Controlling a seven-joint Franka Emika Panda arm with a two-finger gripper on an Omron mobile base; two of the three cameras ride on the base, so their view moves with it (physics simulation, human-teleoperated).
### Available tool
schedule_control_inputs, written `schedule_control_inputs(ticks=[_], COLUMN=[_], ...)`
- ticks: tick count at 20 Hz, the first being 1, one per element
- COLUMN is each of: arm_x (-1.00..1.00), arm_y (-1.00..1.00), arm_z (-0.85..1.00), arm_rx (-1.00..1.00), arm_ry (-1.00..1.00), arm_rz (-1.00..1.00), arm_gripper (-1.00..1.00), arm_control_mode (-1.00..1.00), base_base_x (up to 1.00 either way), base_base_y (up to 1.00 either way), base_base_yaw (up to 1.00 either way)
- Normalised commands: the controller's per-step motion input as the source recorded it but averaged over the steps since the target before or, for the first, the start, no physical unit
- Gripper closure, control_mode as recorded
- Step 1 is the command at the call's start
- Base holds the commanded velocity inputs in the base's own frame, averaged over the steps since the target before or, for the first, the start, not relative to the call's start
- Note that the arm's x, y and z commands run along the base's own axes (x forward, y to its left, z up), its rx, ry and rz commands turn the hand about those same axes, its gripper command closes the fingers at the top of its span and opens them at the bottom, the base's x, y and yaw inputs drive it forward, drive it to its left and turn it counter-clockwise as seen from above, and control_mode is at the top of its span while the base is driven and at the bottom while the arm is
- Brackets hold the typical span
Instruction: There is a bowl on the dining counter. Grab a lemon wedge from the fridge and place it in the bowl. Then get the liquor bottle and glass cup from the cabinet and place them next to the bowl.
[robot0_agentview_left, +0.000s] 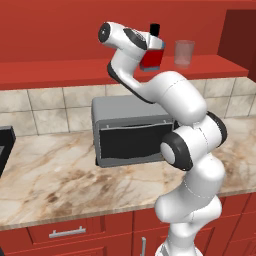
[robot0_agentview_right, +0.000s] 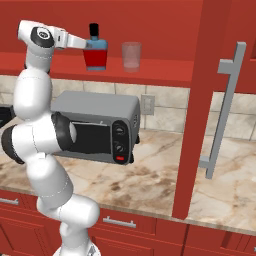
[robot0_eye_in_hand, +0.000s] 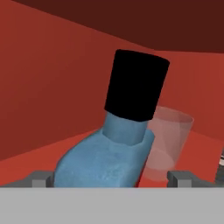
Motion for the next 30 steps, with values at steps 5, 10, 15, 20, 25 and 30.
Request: schedule_control_inputs(ticks=[5,10,15,20,25,30], arm_x=[0.00,0.00,0.00,-0.55,-1.00,-1.00], arm_y=[-0.11,-0.08,-0.01,0.27,0.59,0.29], arm_z=[0.00,0.00,0.00,0.00,0.00,0.12], arm_rx=[-0.01,0.00,0.00,0.00,0.00,0.01], arm_ry=[0.00,0.00,-0.01,-0.11,-0.17,-0.08], arm_rz=[-0.05,-0.02,0.00,0.00,0.01,0.06], arm_gripper=[1.00,1.00,1.00,1.00,1.00,1.00], arm_control_mode=[-1.00,-1.00,-1.00,-1.00,-1.00,-1.00], base_base_x=[0.00,0.00,0.00,0.00,0.00,0.00], base_base_y=[0.00,0.00,0.00,0.00,0.00,0.00], base_base_yaw=[0.00,0.00,0.00,0.00,0.00,0.00])
